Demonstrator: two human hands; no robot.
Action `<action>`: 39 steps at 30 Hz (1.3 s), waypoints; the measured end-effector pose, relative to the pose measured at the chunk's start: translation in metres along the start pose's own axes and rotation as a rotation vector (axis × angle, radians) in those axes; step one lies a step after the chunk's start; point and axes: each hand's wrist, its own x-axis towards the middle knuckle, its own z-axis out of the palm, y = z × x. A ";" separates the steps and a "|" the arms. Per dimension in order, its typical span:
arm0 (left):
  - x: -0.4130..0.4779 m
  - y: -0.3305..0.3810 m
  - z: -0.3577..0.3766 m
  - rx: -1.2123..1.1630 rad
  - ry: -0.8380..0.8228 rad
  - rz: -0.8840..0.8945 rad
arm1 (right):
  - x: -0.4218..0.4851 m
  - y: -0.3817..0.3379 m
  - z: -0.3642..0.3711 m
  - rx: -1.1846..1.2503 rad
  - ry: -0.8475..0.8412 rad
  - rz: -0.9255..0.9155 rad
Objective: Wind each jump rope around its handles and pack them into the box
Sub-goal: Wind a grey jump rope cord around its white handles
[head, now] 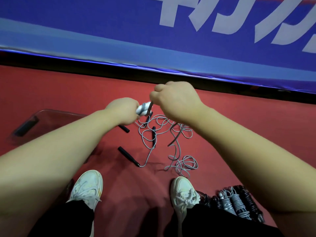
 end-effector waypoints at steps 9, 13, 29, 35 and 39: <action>-0.013 0.021 -0.007 0.155 -0.286 0.441 | 0.000 0.049 0.018 0.357 -0.356 -0.047; -0.020 0.024 -0.012 -0.104 -0.306 0.576 | -0.010 0.060 0.042 0.895 -0.533 0.048; -0.015 0.021 -0.042 -1.335 -0.088 0.282 | 0.002 0.023 0.080 1.395 0.198 0.365; -0.018 0.023 -0.051 -1.488 -0.114 0.229 | 0.003 0.013 0.082 1.254 0.304 0.408; -0.016 0.021 -0.049 -1.461 -0.095 0.164 | 0.009 0.008 0.076 1.588 0.173 0.474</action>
